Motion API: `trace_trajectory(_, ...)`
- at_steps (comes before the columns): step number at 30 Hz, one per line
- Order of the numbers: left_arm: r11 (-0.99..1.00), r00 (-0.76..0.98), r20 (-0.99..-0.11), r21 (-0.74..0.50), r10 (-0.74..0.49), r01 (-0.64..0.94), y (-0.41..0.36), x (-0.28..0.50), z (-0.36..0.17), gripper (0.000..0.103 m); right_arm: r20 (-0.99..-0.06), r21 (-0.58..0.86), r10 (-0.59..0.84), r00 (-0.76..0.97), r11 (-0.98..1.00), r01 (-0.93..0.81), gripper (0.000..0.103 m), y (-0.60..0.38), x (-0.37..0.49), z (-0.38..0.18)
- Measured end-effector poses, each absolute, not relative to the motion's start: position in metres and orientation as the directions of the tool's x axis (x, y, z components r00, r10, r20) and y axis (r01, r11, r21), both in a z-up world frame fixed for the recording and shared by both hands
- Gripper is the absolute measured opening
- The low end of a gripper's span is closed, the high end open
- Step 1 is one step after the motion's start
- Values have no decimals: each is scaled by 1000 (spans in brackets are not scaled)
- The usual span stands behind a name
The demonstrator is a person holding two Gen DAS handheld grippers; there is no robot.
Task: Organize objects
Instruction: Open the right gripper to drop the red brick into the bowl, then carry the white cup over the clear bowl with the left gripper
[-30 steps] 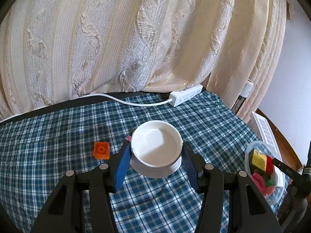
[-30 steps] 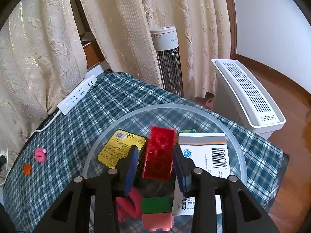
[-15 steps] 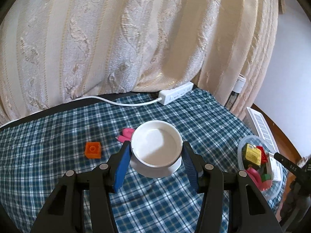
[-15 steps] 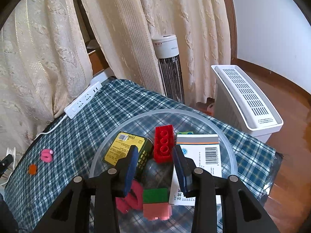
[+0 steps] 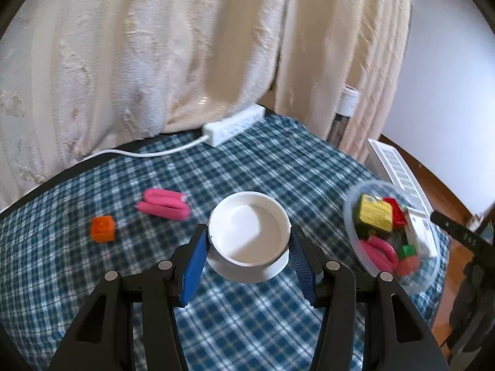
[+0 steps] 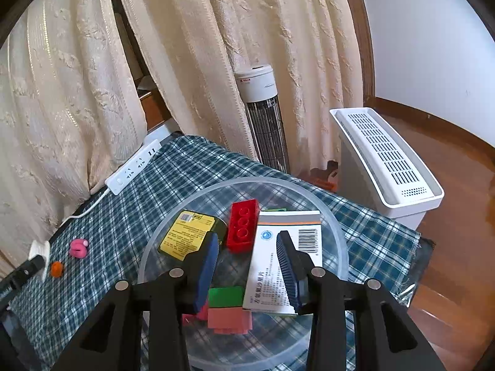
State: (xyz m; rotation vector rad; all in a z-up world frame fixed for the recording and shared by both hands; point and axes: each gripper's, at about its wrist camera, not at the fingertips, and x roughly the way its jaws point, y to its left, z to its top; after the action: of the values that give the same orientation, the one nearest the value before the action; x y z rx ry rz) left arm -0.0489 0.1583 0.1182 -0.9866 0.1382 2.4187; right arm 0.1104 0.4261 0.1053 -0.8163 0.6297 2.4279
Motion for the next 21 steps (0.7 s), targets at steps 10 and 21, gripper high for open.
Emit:
trace_trajectory(10, -786, -508, -714, -96, 482, -611, 218, -17, 107, 54, -630, 274, 302, -716, -775, -569, 44, 436, 122, 101)
trace_trajectory(21, -716, -409, -754, -115, 514, -689, 278, 6, 93, 54, -609, 300, 288, -739, -779, -551, 46, 452, 135, 96)
